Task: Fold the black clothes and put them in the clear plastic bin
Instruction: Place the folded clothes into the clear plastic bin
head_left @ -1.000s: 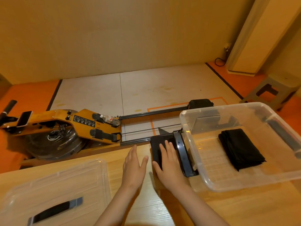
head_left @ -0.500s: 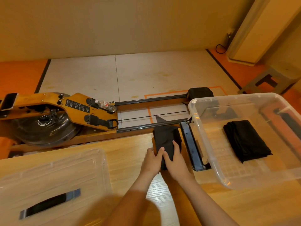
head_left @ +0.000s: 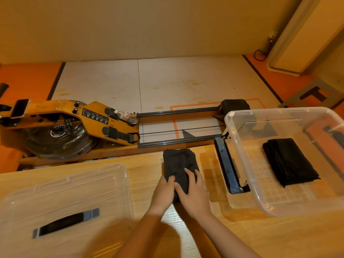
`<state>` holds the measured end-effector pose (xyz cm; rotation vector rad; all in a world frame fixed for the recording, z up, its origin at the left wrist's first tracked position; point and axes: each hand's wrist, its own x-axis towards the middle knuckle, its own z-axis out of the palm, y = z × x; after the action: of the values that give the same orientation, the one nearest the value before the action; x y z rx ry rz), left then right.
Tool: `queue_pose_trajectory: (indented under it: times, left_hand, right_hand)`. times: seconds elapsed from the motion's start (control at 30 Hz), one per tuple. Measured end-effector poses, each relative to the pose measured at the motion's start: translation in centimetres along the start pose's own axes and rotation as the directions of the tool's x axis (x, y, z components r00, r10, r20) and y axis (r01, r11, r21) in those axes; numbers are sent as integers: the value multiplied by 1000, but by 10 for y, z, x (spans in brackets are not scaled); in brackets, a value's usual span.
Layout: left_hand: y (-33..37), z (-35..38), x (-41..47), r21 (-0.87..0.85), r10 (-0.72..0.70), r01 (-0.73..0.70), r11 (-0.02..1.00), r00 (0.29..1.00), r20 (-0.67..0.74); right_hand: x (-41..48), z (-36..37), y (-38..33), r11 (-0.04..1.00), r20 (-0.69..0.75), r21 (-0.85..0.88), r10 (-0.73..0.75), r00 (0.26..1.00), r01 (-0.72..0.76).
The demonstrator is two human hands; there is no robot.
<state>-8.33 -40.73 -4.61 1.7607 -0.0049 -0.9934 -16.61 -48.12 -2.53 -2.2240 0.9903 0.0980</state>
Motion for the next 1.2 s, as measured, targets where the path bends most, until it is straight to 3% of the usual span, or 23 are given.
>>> queue_pose_trajectory:
  times: [0.17, 0.27, 0.37, 0.5, 0.57, 0.63, 0.77, 0.93, 1.03, 1.2]
  left_hand:
    - [5, -30, 3, -53, 31, -33, 998, 999, -39]
    - [15, -24, 0, -196, 18, -17, 980, 1000, 3]
    - [20, -8, -5, -268, 24, -14, 963, 999, 33]
    - [13, 18, 0, -140, 77, -64, 988, 993, 90]
    - [12, 26, 2, -33, 88, -86, 996, 993, 78]
    - [10, 23, 5, -71, 75, -73, 995, 997, 16]
    - [5, 9, 11, -161, -63, 55, 985, 997, -47]
    - [8, 8, 9, -21, -235, 234, 972, 971, -53]
    - [11, 5, 9, -37, -286, 286, 958, 958, 3]
    - [20, -7, -1, -147, -234, 278, 949, 937, 259]
  right_hand:
    - [1, 6, -3, 998, -101, 44, -30, 994, 35]
    - [18, -4, 3, 914, 31, 379, 142, 989, -143]
    - [30, -11, 13, 868, 137, 474, 95, 986, -150]
    - [24, -18, 17, 778, 224, 606, 33, 974, -166]
    - [21, -18, 18, 796, 193, 592, 14, 981, -128]
    - [22, -17, 18, 790, 164, 601, 27, 986, -122]
    - [30, -21, 18, 756, 150, 628, 116, 982, -185]
    - [35, -11, 25, 856, 114, 500, 86, 990, -132]
    - [37, -14, 25, 842, 215, 504, 96, 972, -195]
    - [36, -22, 25, 838, 293, 489, 106, 950, -244]
